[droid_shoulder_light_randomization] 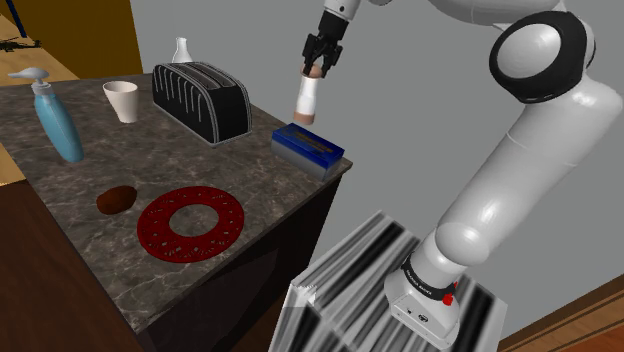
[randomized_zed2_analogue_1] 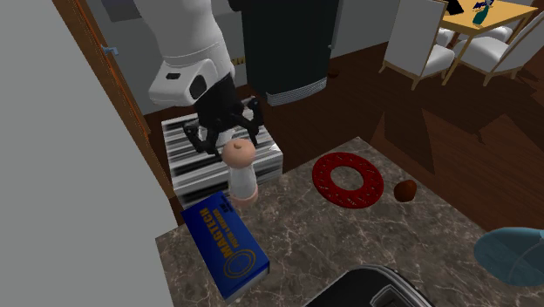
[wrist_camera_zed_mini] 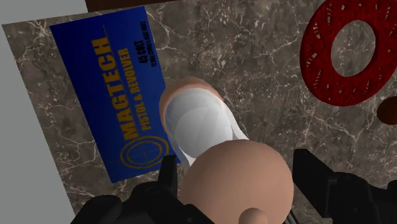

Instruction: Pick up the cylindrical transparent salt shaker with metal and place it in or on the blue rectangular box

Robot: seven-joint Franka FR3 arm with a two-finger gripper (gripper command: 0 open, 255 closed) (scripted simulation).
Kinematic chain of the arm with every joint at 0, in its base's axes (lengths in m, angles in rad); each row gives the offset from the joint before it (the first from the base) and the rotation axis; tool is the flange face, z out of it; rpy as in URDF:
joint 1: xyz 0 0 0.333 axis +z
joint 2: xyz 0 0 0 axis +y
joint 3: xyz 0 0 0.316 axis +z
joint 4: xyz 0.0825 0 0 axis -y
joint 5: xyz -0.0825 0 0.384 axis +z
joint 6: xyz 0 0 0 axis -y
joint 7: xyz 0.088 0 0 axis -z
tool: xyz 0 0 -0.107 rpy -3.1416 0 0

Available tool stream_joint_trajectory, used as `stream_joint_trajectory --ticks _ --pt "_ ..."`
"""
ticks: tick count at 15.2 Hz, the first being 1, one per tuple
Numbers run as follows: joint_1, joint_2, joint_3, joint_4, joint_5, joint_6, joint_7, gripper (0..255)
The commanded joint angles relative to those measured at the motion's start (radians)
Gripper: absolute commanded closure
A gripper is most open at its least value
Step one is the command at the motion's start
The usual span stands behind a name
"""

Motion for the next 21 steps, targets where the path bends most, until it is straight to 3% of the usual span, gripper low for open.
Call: stream_joint_trajectory --ticks 1,6,21 --pt "-0.025 0.025 -0.024 0.057 0.005 -0.041 -0.043 255" --pt "-0.088 0.119 -0.073 0.241 0.028 -0.152 -0.133 255" --pt "-0.077 0.076 -0.068 -0.018 0.021 0.063 -0.162 255"
